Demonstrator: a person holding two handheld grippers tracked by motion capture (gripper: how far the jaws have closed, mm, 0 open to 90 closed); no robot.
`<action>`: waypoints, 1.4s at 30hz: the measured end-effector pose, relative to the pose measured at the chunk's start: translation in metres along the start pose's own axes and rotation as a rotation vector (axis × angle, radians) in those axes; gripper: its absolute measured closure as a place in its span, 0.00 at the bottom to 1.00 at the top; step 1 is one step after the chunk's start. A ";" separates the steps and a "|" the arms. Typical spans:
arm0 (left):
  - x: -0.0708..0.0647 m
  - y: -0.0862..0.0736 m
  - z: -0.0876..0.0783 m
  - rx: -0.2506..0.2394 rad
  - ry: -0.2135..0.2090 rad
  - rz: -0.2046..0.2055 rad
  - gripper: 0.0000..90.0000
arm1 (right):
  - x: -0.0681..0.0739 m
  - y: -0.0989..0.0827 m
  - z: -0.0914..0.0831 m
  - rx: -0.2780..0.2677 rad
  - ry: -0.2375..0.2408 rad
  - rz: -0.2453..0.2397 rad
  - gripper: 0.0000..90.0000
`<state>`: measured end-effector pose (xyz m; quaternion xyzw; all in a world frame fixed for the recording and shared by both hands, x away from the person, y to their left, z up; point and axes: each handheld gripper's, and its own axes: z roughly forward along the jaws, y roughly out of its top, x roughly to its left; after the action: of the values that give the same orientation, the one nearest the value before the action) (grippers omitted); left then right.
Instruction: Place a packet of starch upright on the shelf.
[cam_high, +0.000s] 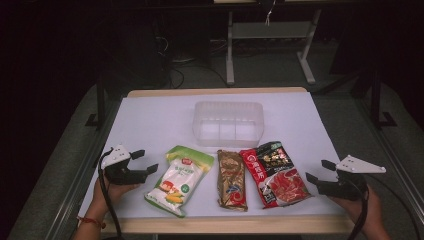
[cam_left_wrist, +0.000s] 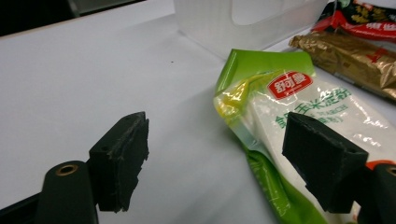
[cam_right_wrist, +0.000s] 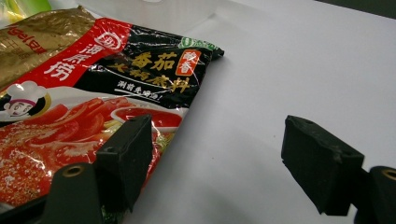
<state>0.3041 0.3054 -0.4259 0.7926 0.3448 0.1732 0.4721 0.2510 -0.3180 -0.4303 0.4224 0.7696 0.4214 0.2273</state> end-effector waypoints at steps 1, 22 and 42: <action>0.000 0.000 0.000 0.000 0.000 0.000 0.22 | 0.000 0.000 0.000 0.000 0.000 0.000 0.27; 0.001 0.019 0.059 0.220 -0.308 -0.080 0.21 | 0.004 0.002 0.004 0.008 0.015 -0.030 0.30; 0.012 0.021 0.086 0.256 -0.347 -0.143 0.15 | 0.007 -0.001 0.007 0.035 0.009 -0.054 0.30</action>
<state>0.3720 0.2532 -0.4510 0.8375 0.3329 -0.0445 0.4310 0.2520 -0.3090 -0.4346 0.4035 0.7891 0.4034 0.2278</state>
